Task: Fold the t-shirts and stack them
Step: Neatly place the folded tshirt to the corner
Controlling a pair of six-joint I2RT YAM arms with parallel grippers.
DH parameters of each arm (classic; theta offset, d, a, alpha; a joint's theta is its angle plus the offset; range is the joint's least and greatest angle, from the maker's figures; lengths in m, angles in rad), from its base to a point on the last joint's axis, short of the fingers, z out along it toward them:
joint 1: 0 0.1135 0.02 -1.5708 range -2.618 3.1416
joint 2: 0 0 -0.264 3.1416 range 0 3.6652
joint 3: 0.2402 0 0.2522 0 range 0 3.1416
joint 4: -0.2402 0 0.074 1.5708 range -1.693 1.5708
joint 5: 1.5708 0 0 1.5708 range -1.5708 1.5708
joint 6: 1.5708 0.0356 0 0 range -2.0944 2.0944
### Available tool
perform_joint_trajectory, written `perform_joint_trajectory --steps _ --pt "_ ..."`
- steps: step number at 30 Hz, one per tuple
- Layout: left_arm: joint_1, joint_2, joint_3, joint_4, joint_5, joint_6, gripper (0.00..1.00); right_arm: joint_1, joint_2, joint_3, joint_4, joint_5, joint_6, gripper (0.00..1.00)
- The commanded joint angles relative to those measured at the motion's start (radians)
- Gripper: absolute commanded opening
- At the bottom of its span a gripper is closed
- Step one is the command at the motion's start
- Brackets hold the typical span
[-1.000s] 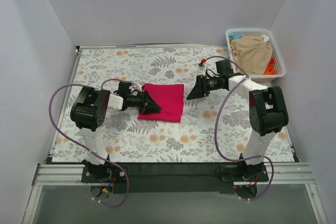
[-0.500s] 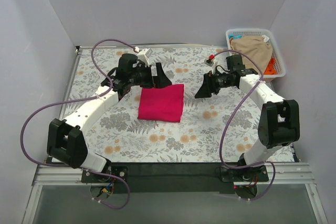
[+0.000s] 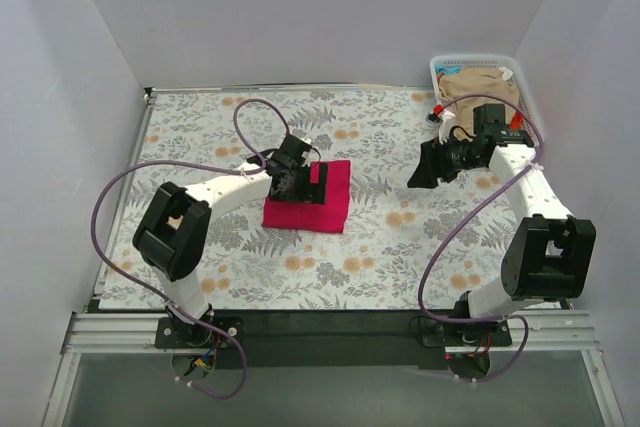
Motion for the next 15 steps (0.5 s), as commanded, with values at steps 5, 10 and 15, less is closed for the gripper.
perform_joint_trajectory --steps 5,10,15 --pt "0.000 0.170 0.027 -0.012 -0.196 0.038 0.98 -0.081 -0.051 -0.042 -0.066 -0.005 -0.043 0.60" --pt "0.094 0.216 0.038 -0.028 -0.217 0.060 0.98 -0.117 -0.044 -0.031 -0.094 -0.006 -0.069 0.60" --pt "0.264 0.247 0.067 -0.084 -0.246 0.103 0.96 -0.127 -0.027 -0.022 -0.109 -0.008 -0.091 0.60"
